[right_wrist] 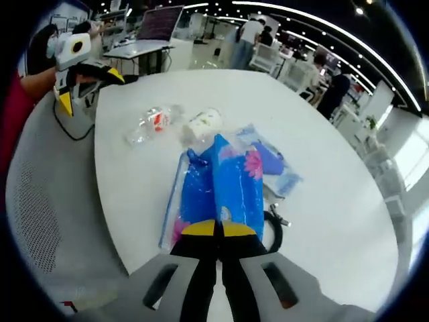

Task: Arrange the tabletop items into an orderly group along one side of the table until the central work area is clear of visible clutter.

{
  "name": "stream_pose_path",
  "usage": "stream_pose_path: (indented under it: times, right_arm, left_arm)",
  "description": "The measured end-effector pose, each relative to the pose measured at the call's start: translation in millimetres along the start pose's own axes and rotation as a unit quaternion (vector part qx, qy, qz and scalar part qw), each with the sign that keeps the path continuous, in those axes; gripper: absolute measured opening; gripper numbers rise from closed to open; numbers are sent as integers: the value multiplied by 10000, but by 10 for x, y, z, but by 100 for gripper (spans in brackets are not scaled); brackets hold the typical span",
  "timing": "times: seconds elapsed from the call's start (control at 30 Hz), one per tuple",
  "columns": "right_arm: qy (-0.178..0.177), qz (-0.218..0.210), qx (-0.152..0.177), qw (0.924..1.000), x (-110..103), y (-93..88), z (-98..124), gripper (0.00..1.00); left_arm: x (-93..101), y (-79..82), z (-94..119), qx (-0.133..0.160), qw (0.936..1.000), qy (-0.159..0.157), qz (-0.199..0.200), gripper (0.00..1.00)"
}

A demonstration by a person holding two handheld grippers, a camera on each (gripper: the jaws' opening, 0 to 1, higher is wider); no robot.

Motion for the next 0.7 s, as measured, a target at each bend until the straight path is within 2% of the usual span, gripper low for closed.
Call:
stream_pose_path:
  times: [0.3,0.7]
  right_arm:
    - [-149,-18,-1,9999,510,-208,118,1]
    - [-73,156,-175,9997,1201,-516,90,1]
  left_arm:
    - [-20,-24,-17,-88,9999,91,28,71]
    - [-57,-79,-45,-260,9993,247,44,71]
Point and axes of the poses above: the point that each gripper's makers call its tool centre point, and the gripper's own axes: z roughly backward along the fingers, x roughly to its right, y roughly out of its top, the point moved 7 cm from there along z, roughly backward along the fingers, and after that the axes turned 4 degrees about y, right-handed, at the moved point
